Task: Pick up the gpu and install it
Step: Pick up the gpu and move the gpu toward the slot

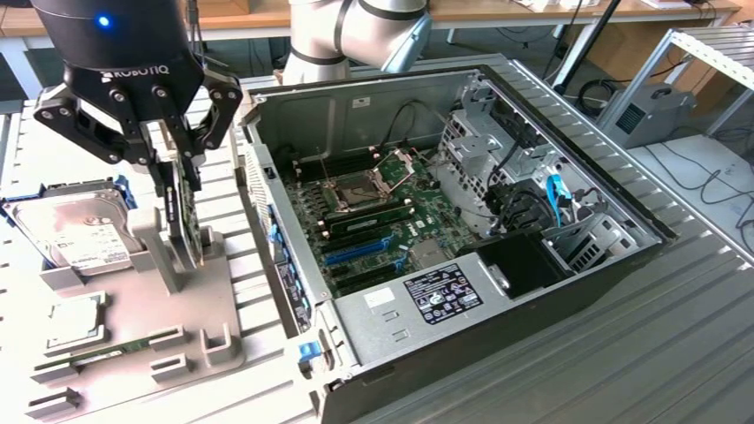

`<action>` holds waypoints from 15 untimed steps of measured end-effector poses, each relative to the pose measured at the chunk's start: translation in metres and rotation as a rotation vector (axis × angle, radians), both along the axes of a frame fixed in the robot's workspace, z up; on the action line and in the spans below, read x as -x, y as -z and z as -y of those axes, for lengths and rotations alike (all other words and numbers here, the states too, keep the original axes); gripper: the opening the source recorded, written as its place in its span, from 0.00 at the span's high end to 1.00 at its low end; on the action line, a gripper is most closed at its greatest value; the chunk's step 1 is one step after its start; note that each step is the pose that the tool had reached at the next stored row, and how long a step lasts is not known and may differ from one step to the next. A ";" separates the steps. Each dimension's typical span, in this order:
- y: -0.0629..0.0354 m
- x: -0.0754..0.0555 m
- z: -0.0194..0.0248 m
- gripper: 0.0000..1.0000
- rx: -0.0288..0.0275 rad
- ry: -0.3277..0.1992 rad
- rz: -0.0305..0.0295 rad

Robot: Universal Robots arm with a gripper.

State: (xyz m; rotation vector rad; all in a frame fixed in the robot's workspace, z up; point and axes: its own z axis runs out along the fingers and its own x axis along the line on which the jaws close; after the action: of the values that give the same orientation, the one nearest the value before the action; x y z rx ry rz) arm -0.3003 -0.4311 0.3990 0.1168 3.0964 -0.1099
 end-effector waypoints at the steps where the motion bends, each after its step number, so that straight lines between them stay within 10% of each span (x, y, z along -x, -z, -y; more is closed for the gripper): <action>1: -0.0001 0.000 0.0000 0.71 0.0001 0.000 0.0000; 15: -0.0082 0.000 -0.0004 0.71 0.0051 0.000 0.0000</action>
State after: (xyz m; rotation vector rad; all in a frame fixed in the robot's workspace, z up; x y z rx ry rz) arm -0.3003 -0.4307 0.4071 0.1167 3.0959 -0.1177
